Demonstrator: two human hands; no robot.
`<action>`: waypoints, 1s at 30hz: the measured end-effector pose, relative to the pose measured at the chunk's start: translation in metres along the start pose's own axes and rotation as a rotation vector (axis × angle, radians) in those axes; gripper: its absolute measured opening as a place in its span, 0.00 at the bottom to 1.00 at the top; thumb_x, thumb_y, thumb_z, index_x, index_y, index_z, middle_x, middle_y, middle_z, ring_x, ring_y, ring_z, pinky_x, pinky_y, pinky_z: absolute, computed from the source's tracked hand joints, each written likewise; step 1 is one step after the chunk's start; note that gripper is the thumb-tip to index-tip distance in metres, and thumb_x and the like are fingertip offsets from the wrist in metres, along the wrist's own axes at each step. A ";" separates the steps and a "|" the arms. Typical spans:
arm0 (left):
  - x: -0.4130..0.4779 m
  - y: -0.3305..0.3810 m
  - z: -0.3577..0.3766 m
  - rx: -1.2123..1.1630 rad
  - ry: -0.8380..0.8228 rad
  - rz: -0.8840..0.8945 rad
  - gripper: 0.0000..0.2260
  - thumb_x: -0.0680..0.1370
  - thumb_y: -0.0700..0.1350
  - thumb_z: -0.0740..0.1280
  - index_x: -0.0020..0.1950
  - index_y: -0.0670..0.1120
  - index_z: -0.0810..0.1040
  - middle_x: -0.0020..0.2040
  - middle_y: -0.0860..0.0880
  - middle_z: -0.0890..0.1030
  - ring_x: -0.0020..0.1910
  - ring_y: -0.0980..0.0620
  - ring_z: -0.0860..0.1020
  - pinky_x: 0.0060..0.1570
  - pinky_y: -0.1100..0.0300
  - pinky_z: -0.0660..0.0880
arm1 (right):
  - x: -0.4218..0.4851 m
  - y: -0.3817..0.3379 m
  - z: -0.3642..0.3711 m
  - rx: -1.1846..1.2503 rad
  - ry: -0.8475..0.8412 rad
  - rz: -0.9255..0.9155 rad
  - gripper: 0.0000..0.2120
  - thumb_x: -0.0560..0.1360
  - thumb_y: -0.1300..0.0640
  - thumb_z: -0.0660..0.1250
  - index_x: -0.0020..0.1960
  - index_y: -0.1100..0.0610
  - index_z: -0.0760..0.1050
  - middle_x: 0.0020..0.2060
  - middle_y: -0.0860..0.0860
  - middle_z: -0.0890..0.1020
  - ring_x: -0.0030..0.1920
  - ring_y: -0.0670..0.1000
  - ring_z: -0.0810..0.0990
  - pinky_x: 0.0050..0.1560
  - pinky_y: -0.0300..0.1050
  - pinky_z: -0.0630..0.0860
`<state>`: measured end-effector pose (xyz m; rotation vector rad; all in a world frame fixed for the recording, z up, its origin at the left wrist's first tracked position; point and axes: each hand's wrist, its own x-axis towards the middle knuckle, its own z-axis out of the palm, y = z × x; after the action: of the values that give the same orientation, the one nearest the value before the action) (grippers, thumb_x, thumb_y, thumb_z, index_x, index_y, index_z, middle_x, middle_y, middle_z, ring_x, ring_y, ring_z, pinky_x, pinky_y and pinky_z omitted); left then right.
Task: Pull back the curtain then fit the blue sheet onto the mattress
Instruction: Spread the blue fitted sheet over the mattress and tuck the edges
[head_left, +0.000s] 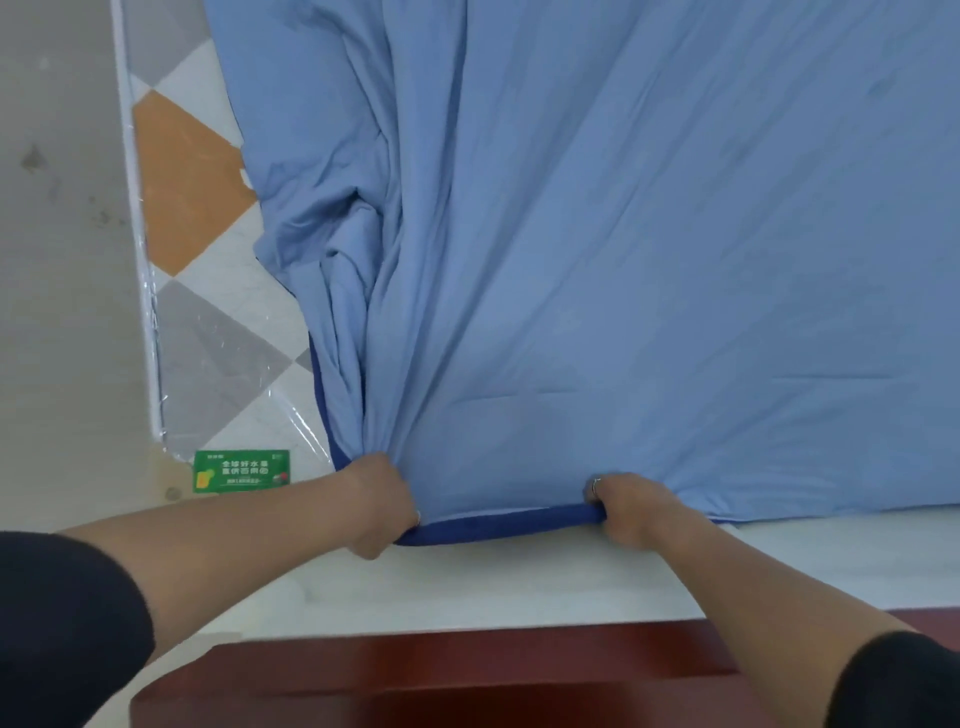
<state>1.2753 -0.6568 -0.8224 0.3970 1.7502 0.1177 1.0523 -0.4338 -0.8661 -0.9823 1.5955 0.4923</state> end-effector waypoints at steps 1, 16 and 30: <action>0.005 0.008 0.000 0.000 -0.011 -0.008 0.20 0.76 0.41 0.61 0.68 0.50 0.71 0.43 0.48 0.75 0.46 0.43 0.79 0.51 0.51 0.75 | 0.001 0.002 0.003 -0.009 -0.023 -0.003 0.10 0.71 0.62 0.60 0.45 0.47 0.71 0.54 0.51 0.80 0.54 0.55 0.79 0.49 0.44 0.73; 0.056 0.028 0.043 -0.067 -0.141 -0.174 0.28 0.79 0.45 0.59 0.79 0.53 0.56 0.66 0.48 0.74 0.61 0.43 0.75 0.53 0.53 0.70 | 0.029 -0.026 0.027 0.049 -0.241 -0.049 0.16 0.81 0.54 0.57 0.62 0.58 0.78 0.59 0.53 0.79 0.60 0.56 0.76 0.65 0.46 0.71; 0.014 0.029 0.053 -1.218 0.424 -0.297 0.09 0.78 0.44 0.60 0.52 0.47 0.79 0.51 0.49 0.81 0.52 0.46 0.80 0.53 0.55 0.75 | 0.013 -0.023 0.015 -0.047 -0.163 0.112 0.22 0.79 0.55 0.58 0.72 0.56 0.71 0.71 0.55 0.73 0.70 0.56 0.72 0.70 0.49 0.69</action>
<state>1.3301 -0.6321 -0.8383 -0.8196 1.7801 1.0388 1.0795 -0.4401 -0.8777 -0.8683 1.5030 0.6728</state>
